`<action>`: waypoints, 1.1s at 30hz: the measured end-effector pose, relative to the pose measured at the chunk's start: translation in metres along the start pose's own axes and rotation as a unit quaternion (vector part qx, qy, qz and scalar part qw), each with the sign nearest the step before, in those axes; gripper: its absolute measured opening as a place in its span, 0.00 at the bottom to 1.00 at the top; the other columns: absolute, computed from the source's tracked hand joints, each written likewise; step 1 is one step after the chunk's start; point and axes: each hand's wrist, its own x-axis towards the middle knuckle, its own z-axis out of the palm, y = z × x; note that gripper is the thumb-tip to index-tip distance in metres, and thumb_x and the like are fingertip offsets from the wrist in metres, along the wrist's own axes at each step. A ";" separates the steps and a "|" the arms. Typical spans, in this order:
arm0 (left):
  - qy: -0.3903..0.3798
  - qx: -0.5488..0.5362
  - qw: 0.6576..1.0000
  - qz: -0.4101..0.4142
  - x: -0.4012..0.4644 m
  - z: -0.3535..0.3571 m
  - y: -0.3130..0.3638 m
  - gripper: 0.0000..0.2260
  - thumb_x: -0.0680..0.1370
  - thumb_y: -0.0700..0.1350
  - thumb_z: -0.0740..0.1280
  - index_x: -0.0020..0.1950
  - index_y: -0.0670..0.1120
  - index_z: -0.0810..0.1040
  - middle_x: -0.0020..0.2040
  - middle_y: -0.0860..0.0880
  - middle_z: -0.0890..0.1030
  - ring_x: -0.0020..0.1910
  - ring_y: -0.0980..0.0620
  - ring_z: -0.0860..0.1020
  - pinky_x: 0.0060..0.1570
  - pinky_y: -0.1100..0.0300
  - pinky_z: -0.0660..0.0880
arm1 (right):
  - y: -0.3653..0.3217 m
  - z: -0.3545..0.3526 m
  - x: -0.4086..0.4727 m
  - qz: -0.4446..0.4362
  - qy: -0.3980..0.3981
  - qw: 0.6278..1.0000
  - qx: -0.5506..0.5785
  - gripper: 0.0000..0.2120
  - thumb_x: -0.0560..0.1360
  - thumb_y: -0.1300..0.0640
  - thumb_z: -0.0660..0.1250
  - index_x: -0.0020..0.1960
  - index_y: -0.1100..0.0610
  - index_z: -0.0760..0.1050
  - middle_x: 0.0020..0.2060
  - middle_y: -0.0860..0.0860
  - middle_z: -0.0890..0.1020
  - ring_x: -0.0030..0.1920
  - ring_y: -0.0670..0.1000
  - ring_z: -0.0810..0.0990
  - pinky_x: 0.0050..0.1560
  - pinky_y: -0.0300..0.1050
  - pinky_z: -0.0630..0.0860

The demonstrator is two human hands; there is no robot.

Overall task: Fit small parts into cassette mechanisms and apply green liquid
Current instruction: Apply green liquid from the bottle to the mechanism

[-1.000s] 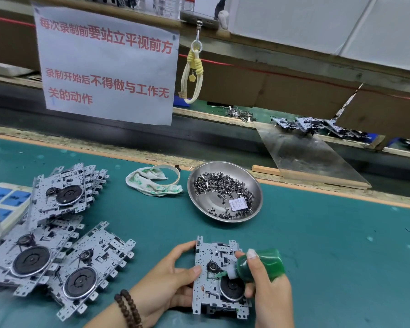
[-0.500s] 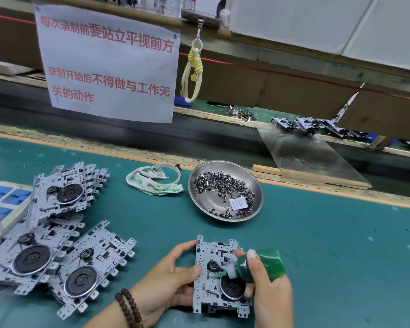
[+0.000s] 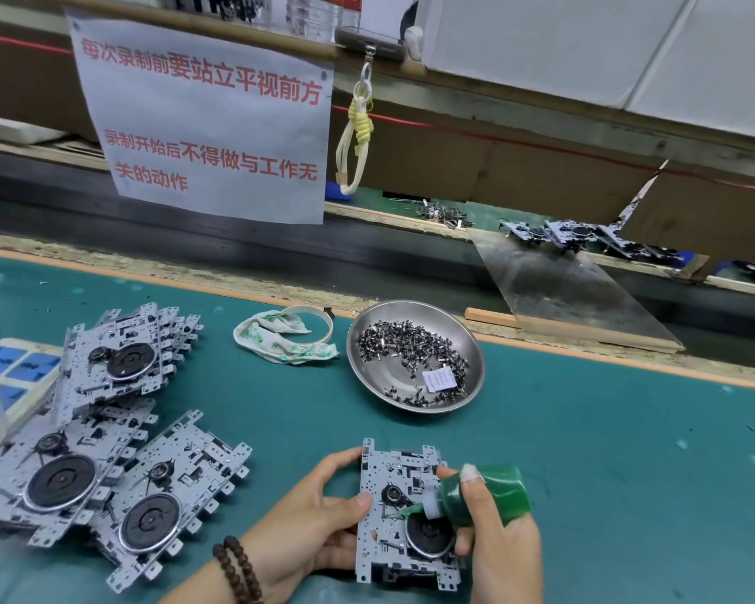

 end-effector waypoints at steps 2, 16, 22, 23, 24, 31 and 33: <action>-0.001 0.002 1.000 -0.001 0.000 0.000 0.000 0.19 0.76 0.37 0.65 0.63 0.54 0.69 0.45 0.38 0.83 0.32 0.48 0.81 0.31 0.58 0.79 | 0.001 0.000 0.000 0.001 -0.006 1.000 -0.004 0.11 0.73 0.57 0.66 0.35 0.55 0.84 0.17 0.51 0.73 0.17 0.43 0.64 0.19 0.32 0.63; 0.018 0.015 1.000 -0.001 0.004 0.003 0.001 0.18 0.76 0.35 0.64 0.64 0.50 0.70 0.44 0.38 0.83 0.32 0.47 0.78 0.31 0.57 0.80 | -0.018 -0.024 0.005 0.106 0.047 0.947 0.301 0.22 0.78 0.44 0.53 0.43 0.62 0.73 0.23 0.53 0.77 0.13 0.43 0.63 0.16 0.26 0.58; 0.024 0.005 0.999 0.042 -0.004 0.006 0.017 0.18 0.76 0.34 0.64 0.62 0.51 0.71 0.38 0.40 0.82 0.27 0.51 0.77 0.26 0.61 0.76 | -0.022 -0.040 0.013 0.166 0.035 0.917 0.360 0.20 0.66 0.42 0.69 0.39 0.61 0.73 0.20 0.54 0.76 0.13 0.42 0.62 0.14 0.26 0.56; 0.028 0.006 0.998 0.058 -0.005 0.007 0.021 0.18 0.76 0.34 0.64 0.62 0.51 0.71 0.36 0.40 0.81 0.27 0.51 0.76 0.26 0.61 0.75 | -0.023 -0.042 0.012 0.170 0.012 0.917 0.362 0.26 0.51 0.43 0.77 0.36 0.62 0.77 0.21 0.55 0.76 0.14 0.43 0.64 0.14 0.26 0.59; 0.034 0.010 0.997 0.073 -0.006 0.007 0.025 0.18 0.76 0.34 0.64 0.63 0.51 0.71 0.35 0.41 0.79 0.26 0.52 0.75 0.25 0.62 0.75 | -0.022 -0.044 0.011 0.171 -0.018 0.910 0.377 0.31 0.36 0.46 0.81 0.32 0.63 0.80 0.22 0.56 0.78 0.14 0.43 0.67 0.15 0.28 0.63; 0.064 0.011 0.985 0.157 -0.005 0.011 0.061 0.21 0.76 0.33 0.64 0.66 0.50 0.69 0.37 0.38 0.78 0.26 0.51 0.74 0.24 0.61 0.75 | -0.022 -0.064 0.031 -0.027 -0.146 0.948 0.281 0.23 0.83 0.54 0.44 0.72 0.65 0.60 0.71 0.58 0.67 0.69 0.52 0.68 0.72 0.44 0.57; 0.071 0.006 0.983 0.172 -0.003 0.013 0.069 0.22 0.76 0.34 0.63 0.67 0.50 0.68 0.41 0.35 0.78 0.27 0.50 0.74 0.25 0.61 0.75 | -0.014 -0.062 0.035 -0.043 -0.234 0.925 0.296 0.22 0.83 0.56 0.44 0.75 0.61 0.55 0.71 0.54 0.67 0.71 0.48 0.65 0.72 0.43 0.51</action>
